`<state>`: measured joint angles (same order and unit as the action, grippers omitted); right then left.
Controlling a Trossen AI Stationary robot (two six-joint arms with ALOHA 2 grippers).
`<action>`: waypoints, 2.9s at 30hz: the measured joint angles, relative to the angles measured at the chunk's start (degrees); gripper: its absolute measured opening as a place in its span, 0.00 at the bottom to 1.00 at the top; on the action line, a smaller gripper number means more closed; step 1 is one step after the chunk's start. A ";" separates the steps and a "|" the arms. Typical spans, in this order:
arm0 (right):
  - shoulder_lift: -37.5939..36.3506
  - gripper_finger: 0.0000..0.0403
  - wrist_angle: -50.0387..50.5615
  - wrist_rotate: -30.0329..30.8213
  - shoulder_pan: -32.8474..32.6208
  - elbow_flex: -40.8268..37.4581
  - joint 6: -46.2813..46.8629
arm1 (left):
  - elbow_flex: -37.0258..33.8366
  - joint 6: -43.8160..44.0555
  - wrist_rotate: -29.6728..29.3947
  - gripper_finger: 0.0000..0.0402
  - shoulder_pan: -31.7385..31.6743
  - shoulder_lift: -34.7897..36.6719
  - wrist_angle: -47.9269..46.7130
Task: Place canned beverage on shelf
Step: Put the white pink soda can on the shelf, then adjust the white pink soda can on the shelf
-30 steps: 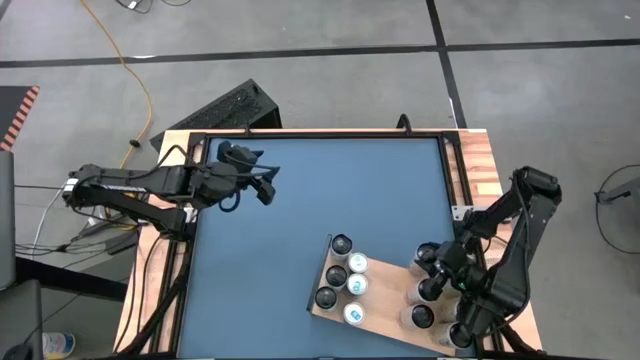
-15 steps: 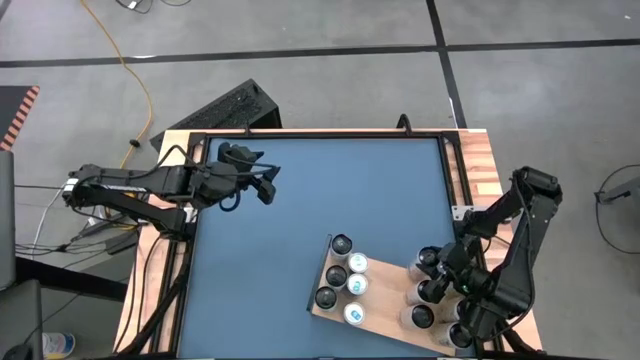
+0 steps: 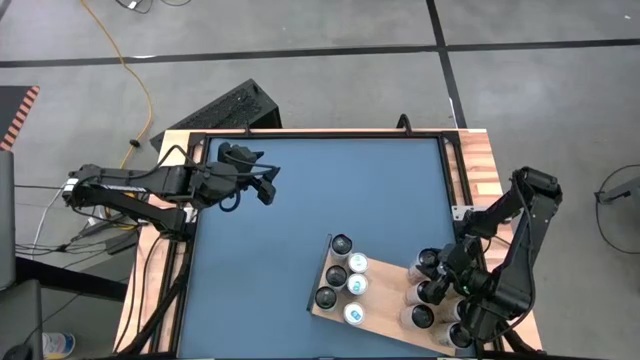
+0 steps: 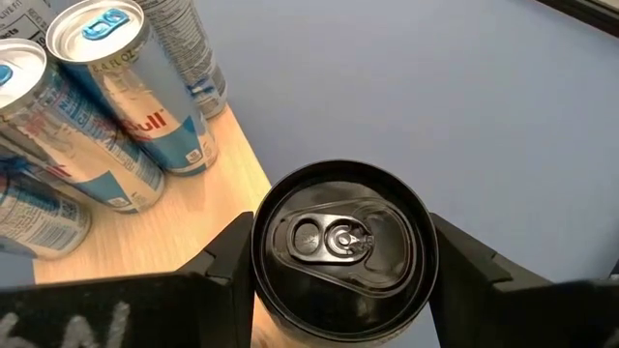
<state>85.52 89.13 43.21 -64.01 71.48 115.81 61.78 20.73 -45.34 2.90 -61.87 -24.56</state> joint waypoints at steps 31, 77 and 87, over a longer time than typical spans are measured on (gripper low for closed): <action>1.44 0.68 -2.62 0.59 -0.91 0.09 -0.52 | 0.00 0.09 0.13 0.71 0.00 0.00 -0.02; -16.48 0.52 -2.62 -1.26 4.12 0.37 -20.70 | -0.07 4.42 6.15 0.71 0.00 -0.11 2.21; -18.83 0.02 -2.87 -1.86 11.89 12.95 -49.04 | -0.07 4.90 15.96 0.56 0.04 -0.13 9.67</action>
<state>66.69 86.26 41.35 -52.12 84.43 66.77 61.71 25.63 -29.39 2.94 -62.00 -14.89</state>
